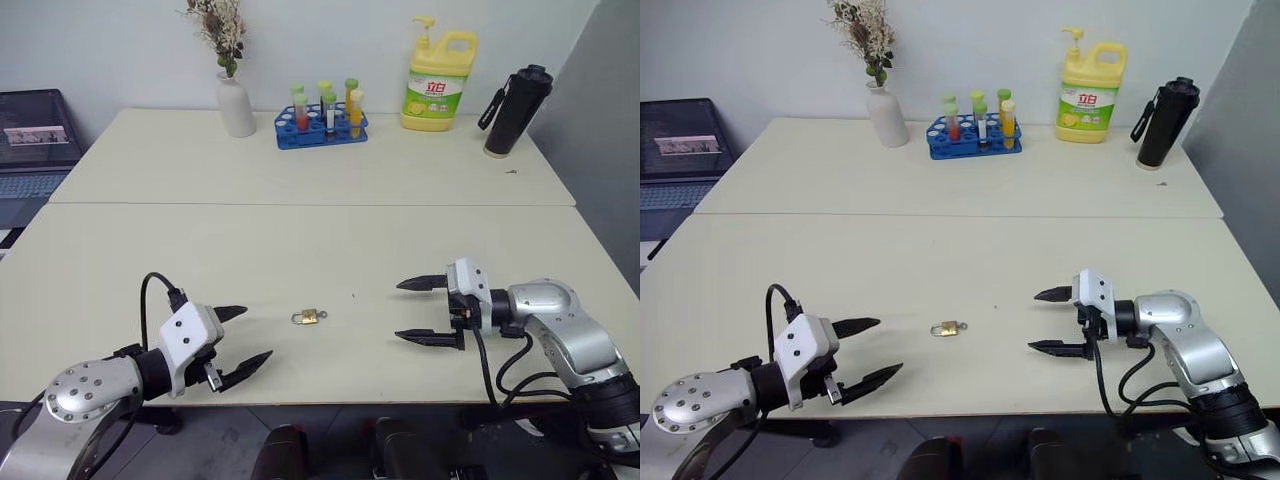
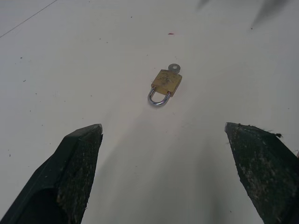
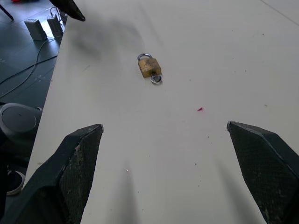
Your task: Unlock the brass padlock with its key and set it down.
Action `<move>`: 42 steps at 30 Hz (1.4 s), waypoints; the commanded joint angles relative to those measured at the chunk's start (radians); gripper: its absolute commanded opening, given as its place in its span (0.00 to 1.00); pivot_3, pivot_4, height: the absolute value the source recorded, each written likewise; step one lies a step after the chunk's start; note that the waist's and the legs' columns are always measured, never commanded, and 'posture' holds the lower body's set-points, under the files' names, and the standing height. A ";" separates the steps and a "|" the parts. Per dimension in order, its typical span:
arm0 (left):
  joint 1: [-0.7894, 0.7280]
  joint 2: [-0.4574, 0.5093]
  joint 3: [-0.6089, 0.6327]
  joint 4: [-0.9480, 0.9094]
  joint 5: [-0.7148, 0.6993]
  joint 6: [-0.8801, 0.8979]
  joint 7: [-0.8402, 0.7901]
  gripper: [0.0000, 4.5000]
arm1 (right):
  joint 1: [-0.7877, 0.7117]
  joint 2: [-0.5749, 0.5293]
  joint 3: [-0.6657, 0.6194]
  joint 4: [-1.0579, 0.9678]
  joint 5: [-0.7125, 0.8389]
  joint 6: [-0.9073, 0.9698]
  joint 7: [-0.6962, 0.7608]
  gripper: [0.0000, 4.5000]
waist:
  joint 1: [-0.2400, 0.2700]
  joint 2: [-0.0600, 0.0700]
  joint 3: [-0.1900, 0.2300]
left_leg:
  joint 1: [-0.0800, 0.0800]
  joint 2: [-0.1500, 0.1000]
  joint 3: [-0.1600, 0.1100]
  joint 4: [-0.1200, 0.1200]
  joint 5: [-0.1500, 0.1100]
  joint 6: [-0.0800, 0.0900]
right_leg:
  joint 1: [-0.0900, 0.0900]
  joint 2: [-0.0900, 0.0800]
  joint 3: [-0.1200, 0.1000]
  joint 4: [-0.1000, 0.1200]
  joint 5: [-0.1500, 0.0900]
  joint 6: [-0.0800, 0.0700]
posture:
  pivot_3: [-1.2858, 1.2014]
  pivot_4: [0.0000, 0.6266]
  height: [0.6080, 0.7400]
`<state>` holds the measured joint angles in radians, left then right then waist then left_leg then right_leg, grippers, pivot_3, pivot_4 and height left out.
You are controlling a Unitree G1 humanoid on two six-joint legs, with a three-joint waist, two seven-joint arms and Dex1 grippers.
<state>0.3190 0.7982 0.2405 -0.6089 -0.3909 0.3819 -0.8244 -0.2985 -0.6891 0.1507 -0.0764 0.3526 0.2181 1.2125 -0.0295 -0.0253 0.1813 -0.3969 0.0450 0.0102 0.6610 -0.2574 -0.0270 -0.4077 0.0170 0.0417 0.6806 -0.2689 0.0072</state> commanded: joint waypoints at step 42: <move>-0.518 -0.124 -0.468 0.501 0.286 -0.207 -0.146 0.97 | 0.001 -0.016 -0.039 -0.332 0.087 0.385 -0.176 0.99 | 0.001 -0.001 -0.001 | -0.002 -0.001 -0.001 0.001 0.000 0.000 | 0.000 0.001 -0.001 0.000 0.000 0.001 | 0.52 0.24 1.00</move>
<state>-0.1991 0.6794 -0.2084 -0.1158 -0.1115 0.1721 -0.9541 -0.2994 -0.6942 0.1400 -0.3642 0.4181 0.5999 1.0428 -0.0286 -0.0263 0.1807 -0.3984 0.0439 0.0088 0.6619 -0.2574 -0.0270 -0.4078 0.0180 0.0411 0.6810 -0.2685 0.0078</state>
